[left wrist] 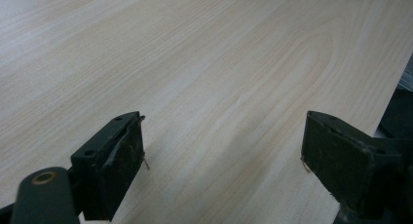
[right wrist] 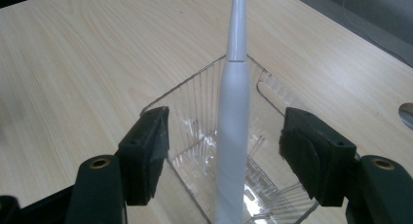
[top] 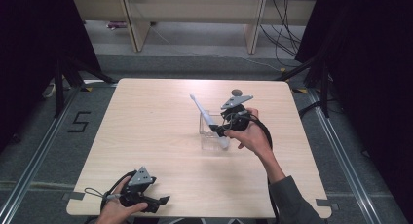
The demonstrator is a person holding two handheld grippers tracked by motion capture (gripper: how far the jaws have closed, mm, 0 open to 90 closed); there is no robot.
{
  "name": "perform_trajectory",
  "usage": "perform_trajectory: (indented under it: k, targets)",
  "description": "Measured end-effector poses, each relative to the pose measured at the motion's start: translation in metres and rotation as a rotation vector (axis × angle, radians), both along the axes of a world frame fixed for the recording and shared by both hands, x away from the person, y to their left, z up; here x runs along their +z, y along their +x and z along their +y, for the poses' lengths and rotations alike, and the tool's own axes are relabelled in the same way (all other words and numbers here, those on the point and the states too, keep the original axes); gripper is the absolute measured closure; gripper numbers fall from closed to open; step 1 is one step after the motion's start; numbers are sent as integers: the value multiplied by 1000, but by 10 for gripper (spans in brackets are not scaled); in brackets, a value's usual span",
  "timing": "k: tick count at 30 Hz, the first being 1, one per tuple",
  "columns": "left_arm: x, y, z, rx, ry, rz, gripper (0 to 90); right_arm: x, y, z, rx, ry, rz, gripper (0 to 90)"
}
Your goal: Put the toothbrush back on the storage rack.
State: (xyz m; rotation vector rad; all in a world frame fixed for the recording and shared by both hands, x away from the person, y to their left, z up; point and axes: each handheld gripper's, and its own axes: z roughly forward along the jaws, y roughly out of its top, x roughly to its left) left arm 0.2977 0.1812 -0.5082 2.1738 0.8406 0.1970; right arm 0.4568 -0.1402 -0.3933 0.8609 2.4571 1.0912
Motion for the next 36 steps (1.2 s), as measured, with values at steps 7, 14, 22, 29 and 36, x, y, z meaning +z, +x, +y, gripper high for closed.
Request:
perform_trajectory:
  k: [7, 14, 22, 29, 36]
  targets:
    - [0, 0, 0, 1, 4, 0, 149, 5, -6, -7, -9, 10, 11, 341]
    - [0, 0, -1, 3, 4, 1, 149, 13, -14, -17, -10, 31, -21, 332]
    - [-1, 0, 0, 8, 4, -4, 149, 16, -23, -30, -25, 41, -51, 319]
    - [0, 0, 0, 3, 4, 0, 149, 12, -25, -37, -30, 39, -55, 297]
    - [-1, -1, -2, 14, -13, 0, 149, 15, -31, -44, -52, 64, -62, 276]
